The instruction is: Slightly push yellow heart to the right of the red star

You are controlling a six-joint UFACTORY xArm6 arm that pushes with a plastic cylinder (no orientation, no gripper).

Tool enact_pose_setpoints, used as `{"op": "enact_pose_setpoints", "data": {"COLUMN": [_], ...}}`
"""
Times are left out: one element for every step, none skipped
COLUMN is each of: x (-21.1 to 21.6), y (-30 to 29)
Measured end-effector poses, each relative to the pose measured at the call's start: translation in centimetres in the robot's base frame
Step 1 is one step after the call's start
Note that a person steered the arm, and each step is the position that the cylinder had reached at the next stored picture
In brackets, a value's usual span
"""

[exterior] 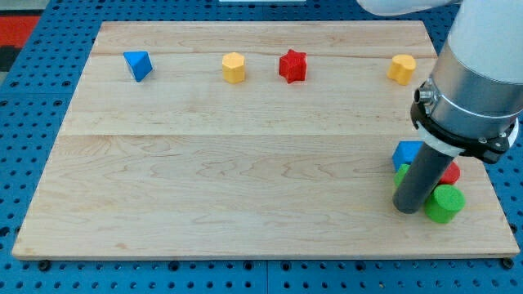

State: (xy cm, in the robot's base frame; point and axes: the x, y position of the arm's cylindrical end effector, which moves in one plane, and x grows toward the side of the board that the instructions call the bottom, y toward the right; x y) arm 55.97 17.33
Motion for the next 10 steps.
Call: {"op": "enact_pose_setpoints", "data": {"x": [0.0,-2.0,-4.7,-7.3,-10.7,-12.9,-14.7,-16.8,-19.0,-21.6], "y": [-2.7,-6.9,-7.9,-7.8,-7.8,-6.1,-2.0,1.9,5.8,9.3]}}
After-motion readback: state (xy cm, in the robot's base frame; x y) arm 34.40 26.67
